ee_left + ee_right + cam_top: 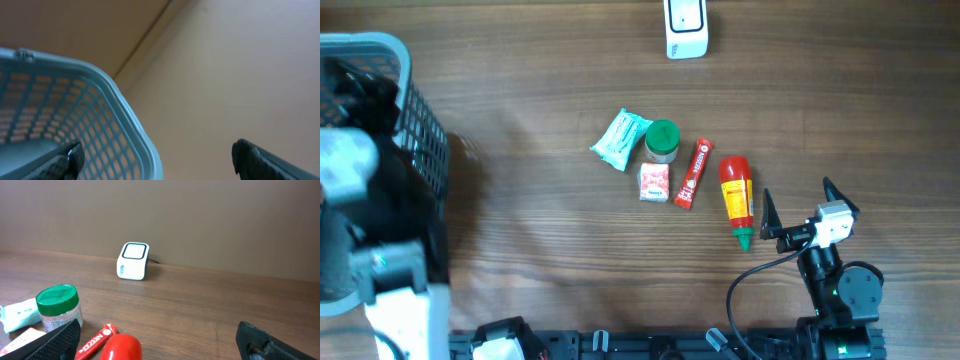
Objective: Scan the item barcode
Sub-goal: 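Reach the left gripper into the basket and grasp the green-white 3M bag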
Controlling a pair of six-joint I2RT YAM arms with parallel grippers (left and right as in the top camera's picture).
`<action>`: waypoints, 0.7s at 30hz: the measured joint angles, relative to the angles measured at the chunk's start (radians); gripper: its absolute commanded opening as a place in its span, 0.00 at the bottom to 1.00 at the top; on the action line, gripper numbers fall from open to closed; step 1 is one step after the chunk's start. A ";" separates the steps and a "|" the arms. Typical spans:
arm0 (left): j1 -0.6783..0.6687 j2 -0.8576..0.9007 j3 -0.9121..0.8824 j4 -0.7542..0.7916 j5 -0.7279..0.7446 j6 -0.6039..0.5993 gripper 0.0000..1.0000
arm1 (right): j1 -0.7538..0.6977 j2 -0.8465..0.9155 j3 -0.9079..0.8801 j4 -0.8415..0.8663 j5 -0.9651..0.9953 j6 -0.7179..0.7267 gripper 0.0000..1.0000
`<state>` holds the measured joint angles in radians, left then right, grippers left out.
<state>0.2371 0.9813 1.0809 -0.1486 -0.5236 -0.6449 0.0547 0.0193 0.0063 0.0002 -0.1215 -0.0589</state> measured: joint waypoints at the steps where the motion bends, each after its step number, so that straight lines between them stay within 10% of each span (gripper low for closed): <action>1: 0.024 0.043 0.054 -0.051 0.012 0.003 0.99 | 0.000 0.000 0.000 0.000 0.000 0.000 1.00; 10: 0.265 0.407 0.575 -0.596 0.111 -0.351 1.00 | 0.000 0.000 0.000 0.000 0.000 0.000 1.00; 21: 0.349 0.522 0.583 -0.665 0.337 -0.697 0.86 | 0.000 0.000 0.000 0.000 0.000 0.000 1.00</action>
<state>0.5858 1.5036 1.6642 -0.8131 -0.1864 -1.3422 0.0547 0.0193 0.0063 -0.0002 -0.1215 -0.0589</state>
